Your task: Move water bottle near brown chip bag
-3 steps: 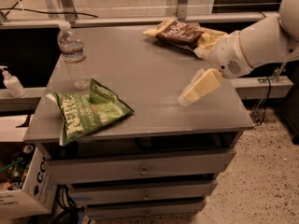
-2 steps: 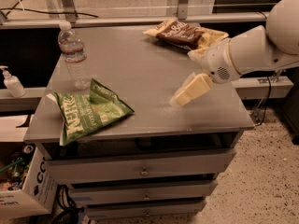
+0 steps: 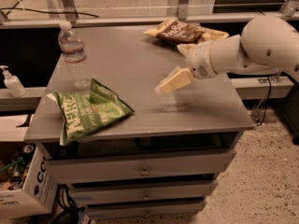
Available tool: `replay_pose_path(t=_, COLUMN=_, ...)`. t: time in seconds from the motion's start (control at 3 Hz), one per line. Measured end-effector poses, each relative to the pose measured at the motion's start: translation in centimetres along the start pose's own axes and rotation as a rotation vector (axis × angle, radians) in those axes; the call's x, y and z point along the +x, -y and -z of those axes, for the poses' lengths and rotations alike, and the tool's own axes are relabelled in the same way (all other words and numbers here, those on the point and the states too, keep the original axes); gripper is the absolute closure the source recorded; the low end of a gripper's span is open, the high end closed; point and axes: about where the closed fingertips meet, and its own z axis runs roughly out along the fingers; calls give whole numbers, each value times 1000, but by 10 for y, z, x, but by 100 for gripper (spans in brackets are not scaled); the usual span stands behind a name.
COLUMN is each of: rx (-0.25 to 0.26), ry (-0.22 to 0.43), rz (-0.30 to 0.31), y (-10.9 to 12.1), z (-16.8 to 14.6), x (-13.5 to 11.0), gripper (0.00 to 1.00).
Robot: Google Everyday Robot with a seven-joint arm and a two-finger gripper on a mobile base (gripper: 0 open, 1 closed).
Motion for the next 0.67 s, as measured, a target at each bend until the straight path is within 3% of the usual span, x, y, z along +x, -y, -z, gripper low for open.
replay_pose_path(t=0.67, rx=33, ry=177, rz=19, y=37, z=-57, x=-45, gripper=0)
